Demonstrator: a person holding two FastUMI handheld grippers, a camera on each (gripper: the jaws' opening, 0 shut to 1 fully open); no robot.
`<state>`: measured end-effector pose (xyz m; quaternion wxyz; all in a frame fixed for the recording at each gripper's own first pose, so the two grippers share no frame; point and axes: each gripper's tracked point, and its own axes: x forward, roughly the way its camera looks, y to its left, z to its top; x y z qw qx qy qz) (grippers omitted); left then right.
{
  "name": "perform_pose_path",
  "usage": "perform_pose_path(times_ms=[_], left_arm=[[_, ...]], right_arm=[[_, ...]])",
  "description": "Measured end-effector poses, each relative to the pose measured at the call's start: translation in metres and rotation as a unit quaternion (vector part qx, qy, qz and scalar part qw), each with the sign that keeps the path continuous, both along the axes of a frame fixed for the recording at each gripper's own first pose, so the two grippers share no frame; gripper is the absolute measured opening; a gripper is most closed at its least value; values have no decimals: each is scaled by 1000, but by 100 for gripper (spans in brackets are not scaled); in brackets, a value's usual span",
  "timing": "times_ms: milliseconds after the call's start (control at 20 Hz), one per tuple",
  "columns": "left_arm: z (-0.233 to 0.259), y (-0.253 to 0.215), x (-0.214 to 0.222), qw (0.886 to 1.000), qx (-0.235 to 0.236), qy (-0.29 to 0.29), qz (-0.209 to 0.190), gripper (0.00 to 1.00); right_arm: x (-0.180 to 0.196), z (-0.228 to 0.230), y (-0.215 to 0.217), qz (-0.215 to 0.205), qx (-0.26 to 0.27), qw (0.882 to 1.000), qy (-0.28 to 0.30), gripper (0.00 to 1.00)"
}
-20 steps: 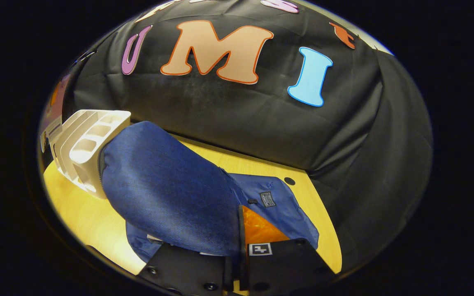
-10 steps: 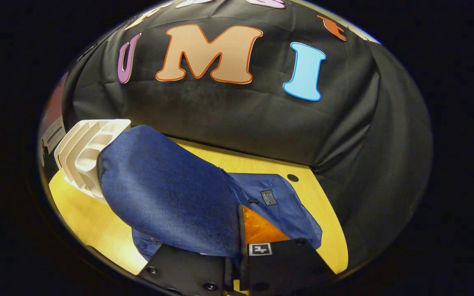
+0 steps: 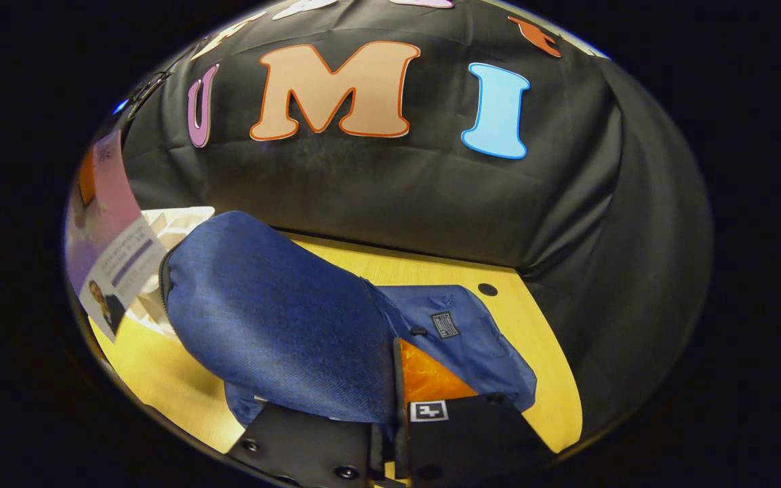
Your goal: Open the schoolbag, grab two books from the bookshelf and put them into the schoolbag.
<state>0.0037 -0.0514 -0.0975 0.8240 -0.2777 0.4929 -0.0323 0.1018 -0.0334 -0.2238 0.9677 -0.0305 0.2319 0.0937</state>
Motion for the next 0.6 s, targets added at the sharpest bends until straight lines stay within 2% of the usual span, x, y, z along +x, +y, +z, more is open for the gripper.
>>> perform_pose_path(times_ms=[250,600], left_arm=[[-44,-43,50,998,-57,-20,7,41],[-106,-102,85,992,-119,-42,6,41]], right_arm=[[2,1,-4,-5,12,1000,5,7],[4,1,-3,-6,18,1000,10,7]])
